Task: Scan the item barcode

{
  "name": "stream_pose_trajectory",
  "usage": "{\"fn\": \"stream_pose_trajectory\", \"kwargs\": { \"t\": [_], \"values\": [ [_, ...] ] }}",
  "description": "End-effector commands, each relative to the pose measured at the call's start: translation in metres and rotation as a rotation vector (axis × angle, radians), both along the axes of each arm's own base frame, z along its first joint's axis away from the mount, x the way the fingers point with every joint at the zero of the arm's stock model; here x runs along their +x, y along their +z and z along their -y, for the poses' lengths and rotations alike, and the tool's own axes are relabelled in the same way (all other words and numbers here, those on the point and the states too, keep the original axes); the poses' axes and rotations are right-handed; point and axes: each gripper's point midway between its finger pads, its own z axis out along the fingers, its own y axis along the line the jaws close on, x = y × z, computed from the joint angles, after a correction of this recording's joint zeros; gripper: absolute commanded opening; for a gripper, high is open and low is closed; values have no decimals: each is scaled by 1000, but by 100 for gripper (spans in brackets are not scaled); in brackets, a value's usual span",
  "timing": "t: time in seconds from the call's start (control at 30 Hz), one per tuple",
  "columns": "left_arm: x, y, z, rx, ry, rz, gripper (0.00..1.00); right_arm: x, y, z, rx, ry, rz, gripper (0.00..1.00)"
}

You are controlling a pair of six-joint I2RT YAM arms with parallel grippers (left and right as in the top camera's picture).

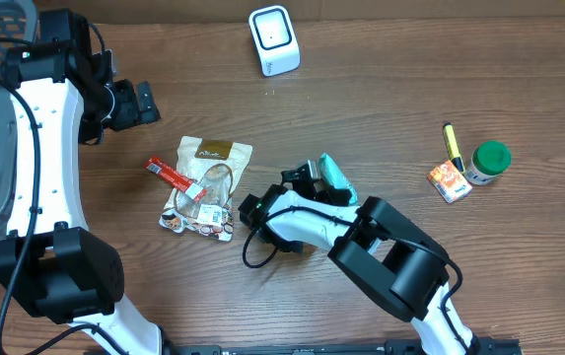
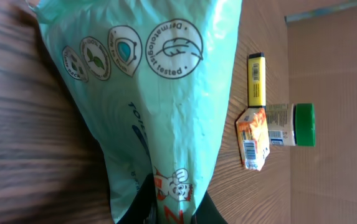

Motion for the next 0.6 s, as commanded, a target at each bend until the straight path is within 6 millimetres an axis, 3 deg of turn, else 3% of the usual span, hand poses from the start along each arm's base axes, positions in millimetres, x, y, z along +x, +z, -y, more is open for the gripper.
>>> {"fn": "stream_pose_trajectory", "kwargs": {
  "t": [0.0,0.57],
  "values": [
    [0,1,4,-3,-20,6,100,-12,-12,-8,57,-19,-37,6],
    [0,1,4,-3,-20,6,100,-40,-26,-46,127,68,-96,14]
  ]
}}
